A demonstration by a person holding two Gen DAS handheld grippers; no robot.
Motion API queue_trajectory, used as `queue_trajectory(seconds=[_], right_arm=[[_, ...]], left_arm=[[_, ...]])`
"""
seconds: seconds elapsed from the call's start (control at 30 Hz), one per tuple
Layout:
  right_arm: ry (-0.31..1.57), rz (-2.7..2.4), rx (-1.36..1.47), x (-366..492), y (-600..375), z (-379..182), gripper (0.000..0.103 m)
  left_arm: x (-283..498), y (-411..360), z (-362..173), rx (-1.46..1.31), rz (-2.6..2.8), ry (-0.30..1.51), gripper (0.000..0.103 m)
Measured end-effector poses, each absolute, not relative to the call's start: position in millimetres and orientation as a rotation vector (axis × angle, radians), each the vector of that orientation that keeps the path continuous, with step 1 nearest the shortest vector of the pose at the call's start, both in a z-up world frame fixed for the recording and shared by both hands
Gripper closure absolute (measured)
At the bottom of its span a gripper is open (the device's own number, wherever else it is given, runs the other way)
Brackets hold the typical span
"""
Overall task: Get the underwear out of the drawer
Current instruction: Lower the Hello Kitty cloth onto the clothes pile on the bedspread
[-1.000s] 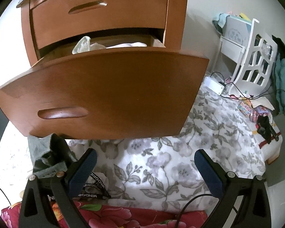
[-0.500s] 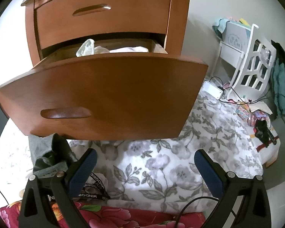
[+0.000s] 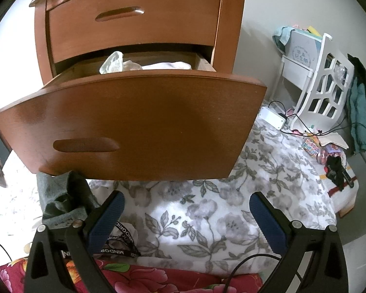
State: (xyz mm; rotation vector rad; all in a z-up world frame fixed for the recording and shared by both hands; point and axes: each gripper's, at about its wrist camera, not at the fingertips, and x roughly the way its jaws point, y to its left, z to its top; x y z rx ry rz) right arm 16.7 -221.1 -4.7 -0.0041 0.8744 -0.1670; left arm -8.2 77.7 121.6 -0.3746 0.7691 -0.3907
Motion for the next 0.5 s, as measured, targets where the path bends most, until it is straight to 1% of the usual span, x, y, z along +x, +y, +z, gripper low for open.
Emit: queue_trajectory(seconds=[0.3,0.4,0.5], right_arm=[[0.876,-0.166,-0.002,17,-221,-4,0.000],[0.877,-0.166,-0.001,17,-221,-4,0.000],[0.876,-0.166,-0.001,17,-222,-4,0.000]], left_arm=[[6,34,78,-0.361,-0.520,0.900,0.096],[10,27,64,-0.341,-0.528,0.927,0.096],[20,29,38,-0.322,-0.467,0.996,0.096]])
